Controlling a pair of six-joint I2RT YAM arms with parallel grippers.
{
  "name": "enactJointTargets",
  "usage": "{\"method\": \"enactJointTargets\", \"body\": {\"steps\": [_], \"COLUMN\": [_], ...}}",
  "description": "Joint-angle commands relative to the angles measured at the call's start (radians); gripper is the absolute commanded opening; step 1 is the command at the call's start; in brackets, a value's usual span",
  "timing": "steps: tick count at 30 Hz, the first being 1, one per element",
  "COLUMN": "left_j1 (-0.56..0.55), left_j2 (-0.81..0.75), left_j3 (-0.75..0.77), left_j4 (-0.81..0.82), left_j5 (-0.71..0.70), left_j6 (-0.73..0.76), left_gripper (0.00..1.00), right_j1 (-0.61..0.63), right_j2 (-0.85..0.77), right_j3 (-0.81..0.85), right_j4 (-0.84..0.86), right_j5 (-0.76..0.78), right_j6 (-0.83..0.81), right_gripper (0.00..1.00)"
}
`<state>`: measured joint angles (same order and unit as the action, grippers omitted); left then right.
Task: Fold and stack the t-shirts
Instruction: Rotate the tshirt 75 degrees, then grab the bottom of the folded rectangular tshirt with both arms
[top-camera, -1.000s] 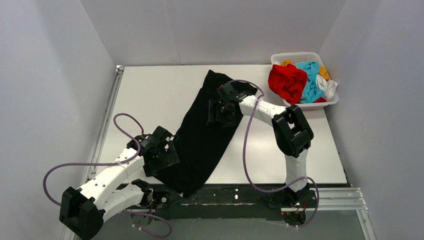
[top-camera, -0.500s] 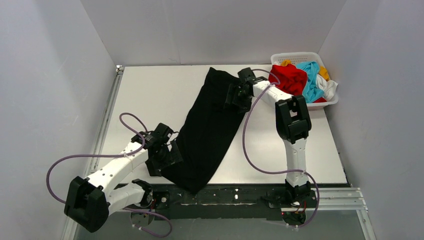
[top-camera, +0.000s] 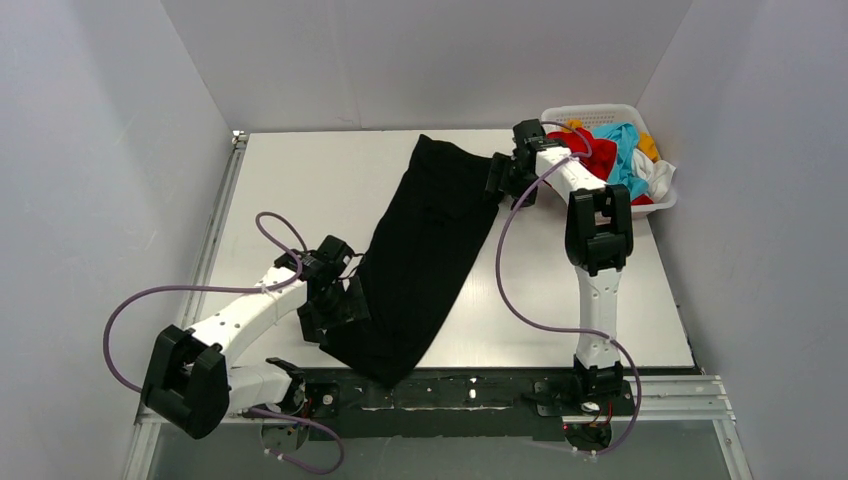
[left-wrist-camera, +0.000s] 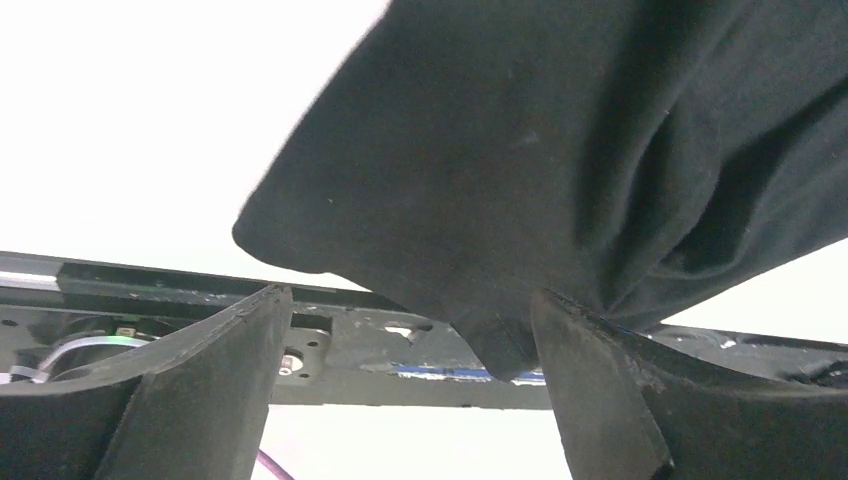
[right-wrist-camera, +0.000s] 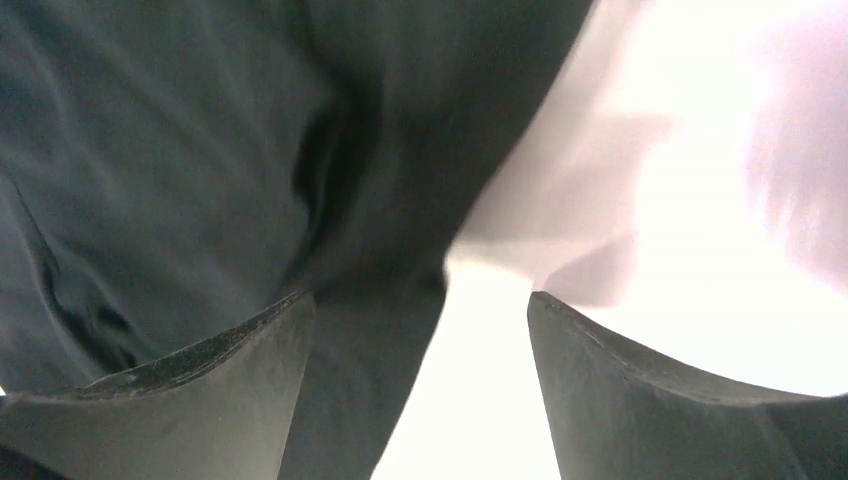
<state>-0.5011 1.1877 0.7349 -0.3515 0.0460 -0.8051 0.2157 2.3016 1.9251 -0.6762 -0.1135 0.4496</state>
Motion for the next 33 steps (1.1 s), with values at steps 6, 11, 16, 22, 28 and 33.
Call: {"method": "enactJointTargets", "body": {"steps": [6, 11, 16, 22, 28, 33], "left_j1": [0.053, 0.083, 0.116, 0.179, 0.304, 0.363], "left_j2": [0.124, 0.160, 0.190, 0.215, 0.290, 0.392], "left_j3": [-0.039, -0.073, -0.094, -0.051, 0.027, 0.114], "left_j4": [-0.077, -0.016, 0.009, -0.018, 0.038, 0.085], "left_j5": [0.022, 0.032, 0.033, 0.002, 0.106, 0.206], "left_j6": [0.048, 0.023, 0.032, 0.053, 0.072, 0.061], "left_gripper": [0.74, 0.47, 0.10, 0.00, 0.00, 0.00], "right_j1": [0.331, 0.675, 0.935, 1.125, 1.168, 1.169], "right_j2": [-0.592, -0.734, -0.721, -0.584, -0.502, -0.429], "right_j3": [-0.539, -0.766, -0.796, -0.725, -0.676, -0.652], "right_j4": [0.211, 0.359, 0.406, 0.360, 0.363, 0.409], "right_j5": [0.031, -0.120, -0.182, -0.137, -0.074, 0.030], "right_j6": [-0.166, -0.323, -0.439, -0.636, -0.752, -0.806], "right_gripper": [0.86, 0.81, 0.80, 0.72, 0.70, 0.70]}}
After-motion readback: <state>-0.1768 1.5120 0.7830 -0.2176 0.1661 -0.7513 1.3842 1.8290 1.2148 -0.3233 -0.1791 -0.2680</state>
